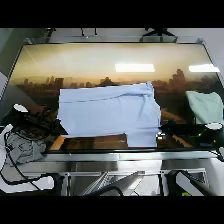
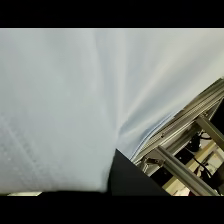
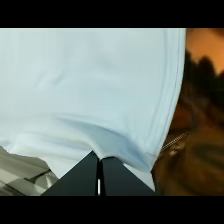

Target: Fold the shirts.

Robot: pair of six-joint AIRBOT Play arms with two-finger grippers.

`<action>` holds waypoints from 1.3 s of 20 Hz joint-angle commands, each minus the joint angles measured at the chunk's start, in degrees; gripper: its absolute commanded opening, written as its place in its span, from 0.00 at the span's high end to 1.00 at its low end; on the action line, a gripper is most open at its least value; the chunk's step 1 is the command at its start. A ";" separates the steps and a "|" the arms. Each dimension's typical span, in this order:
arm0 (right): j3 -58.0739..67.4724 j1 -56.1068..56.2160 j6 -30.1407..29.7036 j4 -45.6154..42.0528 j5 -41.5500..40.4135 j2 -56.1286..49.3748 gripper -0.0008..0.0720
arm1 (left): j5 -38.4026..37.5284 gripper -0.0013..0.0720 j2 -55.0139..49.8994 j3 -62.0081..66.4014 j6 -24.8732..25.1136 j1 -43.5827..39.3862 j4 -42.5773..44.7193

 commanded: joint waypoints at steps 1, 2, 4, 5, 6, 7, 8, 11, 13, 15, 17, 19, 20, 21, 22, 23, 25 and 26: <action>0.92 -0.92 -1.44 0.59 2.54 5.31 0.97 | -0.31 0.96 3.41 -0.90 -1.53 3.04 3.23; 0.92 -0.48 -2.67 3.02 2.62 7.04 0.97 | -0.42 0.96 3.80 -1.14 -1.53 3.21 3.28; 1.29 0.31 -5.35 9.90 -0.20 10.67 0.97 | -0.61 0.96 4.07 0.31 -2.54 2.91 3.28; 2.23 1.22 -6.56 11.74 -2.40 10.93 0.97 | -0.48 0.96 4.04 2.21 -3.19 2.32 3.28; 3.89 3.21 -6.67 11.98 -4.98 9.75 0.97 | -0.09 0.96 4.02 4.72 -3.91 1.64 3.28; 5.95 5.51 -6.67 11.96 -6.91 7.50 0.97 | 0.57 0.96 3.87 7.65 -4.48 0.92 3.26; 8.61 8.00 -6.93 11.98 -8.37 4.37 0.97 | 0.87 0.96 3.30 11.37 -4.68 0.00 3.26; 20.24 15.56 -8.17 12.13 -14.27 -7.52 0.97 | 1.33 0.96 -1.07 22.03 -6.51 -1.77 3.39; 28.96 18.40 -8.13 12.13 -18.88 -15.54 0.97 | 1.73 0.96 -6.47 29.46 -7.06 -2.14 3.30; 37.38 19.39 -7.91 12.13 -19.56 -23.82 0.97 | 2.36 0.96 -12.59 36.00 -7.06 -2.14 3.26; 43.15 20.24 -7.93 12.15 -18.51 -31.08 0.97 | 2.51 0.96 -18.75 41.05 -6.99 -2.14 3.26; 45.46 21.11 -7.96 12.15 -18.69 -36.24 0.97 | 2.47 0.96 -24.96 45.79 -6.91 -2.95 3.19; 45.68 21.53 -7.98 12.13 -19.45 -38.27 0.97 | 2.27 0.96 -27.78 48.00 -6.88 -3.19 3.17; 45.68 21.73 -8.13 12.11 -19.85 -39.85 0.97 | 1.73 0.96 -30.71 50.53 -6.88 -3.91 3.19; 45.68 21.75 -8.17 11.72 -19.85 -41.33 0.97 | 0.74 0.96 -33.16 52.81 -6.88 -4.63 3.19; 45.68 21.77 -8.15 10.86 -19.74 -42.42 0.97 | -0.50 0.96 -35.47 55.06 -6.88 -5.27 3.30; 45.68 21.77 -8.15 9.86 -19.61 -43.23 0.97 | -4.28 0.96 -39.39 59.65 -7.13 -6.05 3.34; 45.68 21.70 -8.17 9.49 -19.61 -42.93 0.97 | -5.46 0.96 -40.59 61.72 -8.04 -6.08 3.30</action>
